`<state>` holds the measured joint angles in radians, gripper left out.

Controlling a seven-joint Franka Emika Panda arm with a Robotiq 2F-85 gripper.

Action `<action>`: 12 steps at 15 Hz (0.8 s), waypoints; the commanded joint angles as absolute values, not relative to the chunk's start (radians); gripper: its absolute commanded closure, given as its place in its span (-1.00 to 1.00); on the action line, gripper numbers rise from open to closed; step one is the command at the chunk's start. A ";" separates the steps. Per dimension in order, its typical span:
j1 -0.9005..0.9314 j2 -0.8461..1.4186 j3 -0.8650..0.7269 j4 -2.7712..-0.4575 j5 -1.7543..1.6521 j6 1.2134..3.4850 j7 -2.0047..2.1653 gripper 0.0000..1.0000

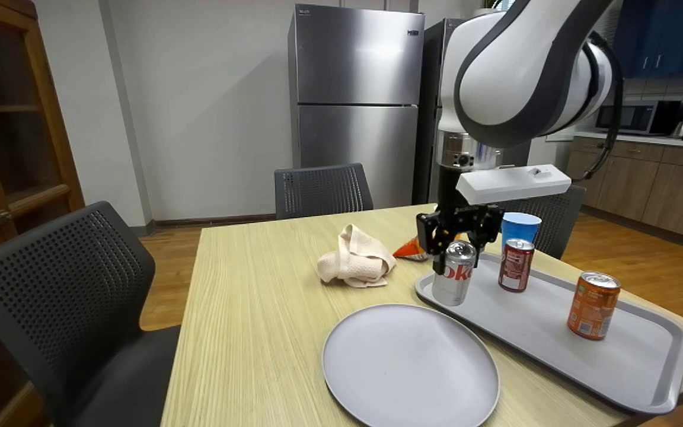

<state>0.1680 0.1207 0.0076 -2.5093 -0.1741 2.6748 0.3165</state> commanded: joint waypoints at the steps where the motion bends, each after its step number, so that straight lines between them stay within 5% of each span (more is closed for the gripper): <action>1: 0.130 0.095 -0.009 -2.512 -0.199 2.680 0.323 0.23; 12: 0.059 0.140 -0.067 -2.491 -0.213 2.712 0.276 0.23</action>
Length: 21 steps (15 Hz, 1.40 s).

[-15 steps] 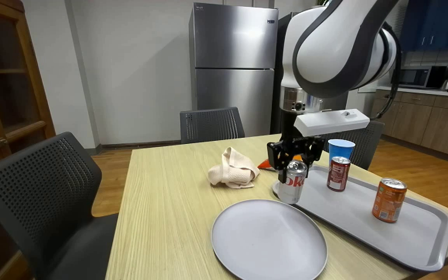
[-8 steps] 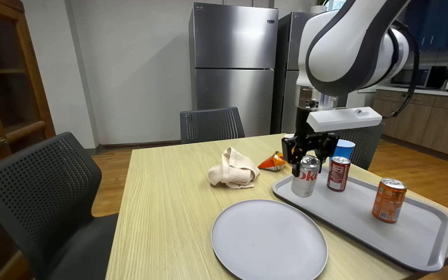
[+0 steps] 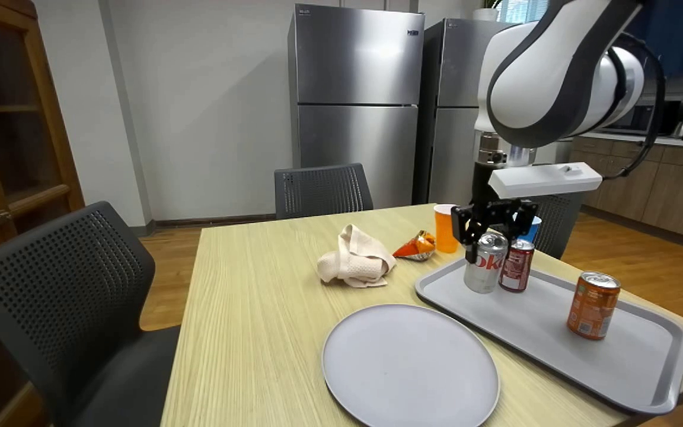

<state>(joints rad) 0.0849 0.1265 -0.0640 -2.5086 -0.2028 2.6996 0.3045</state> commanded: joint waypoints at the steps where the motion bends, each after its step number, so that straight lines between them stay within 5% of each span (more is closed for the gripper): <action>1: 0.053 0.148 -0.070 -2.488 -0.206 2.714 0.268 0.23; 18: 0.027 0.278 -0.088 -2.431 -0.151 2.725 0.204 0.23; 19: 0.028 0.278 -0.089 -2.430 -0.152 2.724 0.206 0.11; 20: 0.028 0.279 -0.090 -2.431 -0.153 2.725 0.206 -0.70; 21: 0.029 0.277 -0.091 -2.431 -0.154 2.726 0.207 -0.63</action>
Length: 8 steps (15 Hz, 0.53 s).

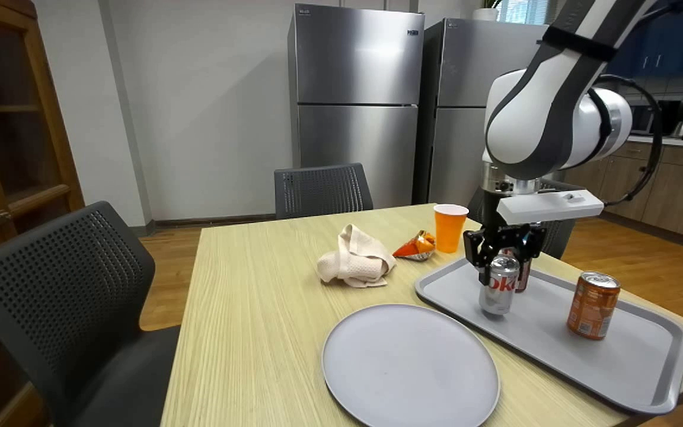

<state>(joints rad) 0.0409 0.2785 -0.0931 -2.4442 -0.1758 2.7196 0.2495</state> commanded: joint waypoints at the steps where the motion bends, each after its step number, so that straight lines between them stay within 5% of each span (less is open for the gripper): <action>1: 0.030 0.274 -0.093 -2.433 -0.156 2.728 0.209 -0.71; 3: 0.031 0.265 -0.096 -2.436 -0.159 2.737 0.210 -0.82; 8: 0.041 0.242 -0.110 -2.446 -0.177 2.770 0.224 -0.70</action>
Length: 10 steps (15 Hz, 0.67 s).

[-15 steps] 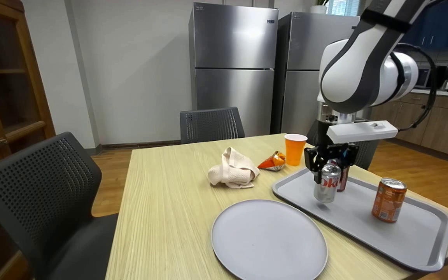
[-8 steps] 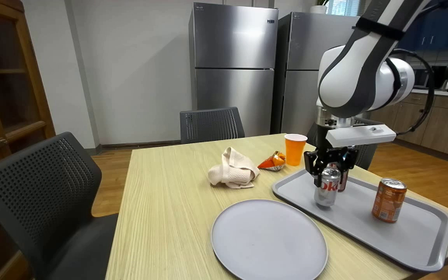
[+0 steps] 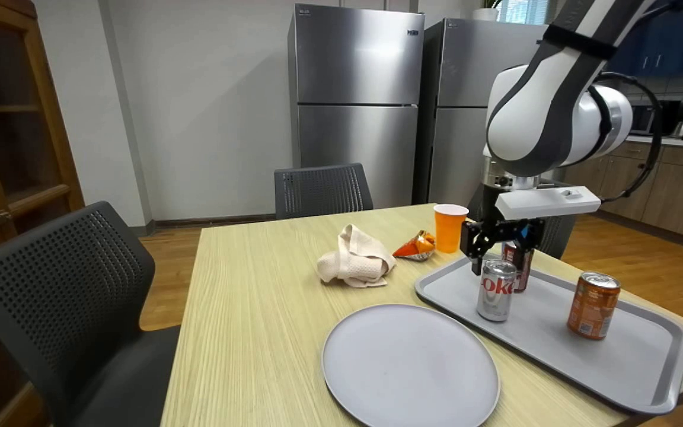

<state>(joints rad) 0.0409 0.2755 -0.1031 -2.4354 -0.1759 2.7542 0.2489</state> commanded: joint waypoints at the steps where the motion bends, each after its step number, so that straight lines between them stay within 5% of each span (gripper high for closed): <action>1: 0.044 0.233 -0.113 -2.450 -0.182 2.779 0.228 -0.75; 10: 0.075 0.162 -0.113 -2.471 -0.219 2.845 0.262 -0.84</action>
